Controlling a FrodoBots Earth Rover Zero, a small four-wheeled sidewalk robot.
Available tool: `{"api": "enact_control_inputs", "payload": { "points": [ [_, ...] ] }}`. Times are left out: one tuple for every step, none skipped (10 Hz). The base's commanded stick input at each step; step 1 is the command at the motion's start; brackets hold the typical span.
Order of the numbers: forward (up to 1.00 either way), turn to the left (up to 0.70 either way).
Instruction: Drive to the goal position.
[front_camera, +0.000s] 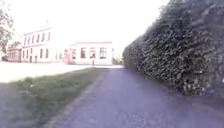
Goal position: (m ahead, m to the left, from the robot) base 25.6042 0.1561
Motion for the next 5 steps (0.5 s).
{"api": "enact_control_inputs", "payload": {
  "points": [
    [0.60,0.00],
    [0.60,0.00],
    [0.60,0.00],
    [0.60,0.00],
    [0.60,0.00]
  ]
}}
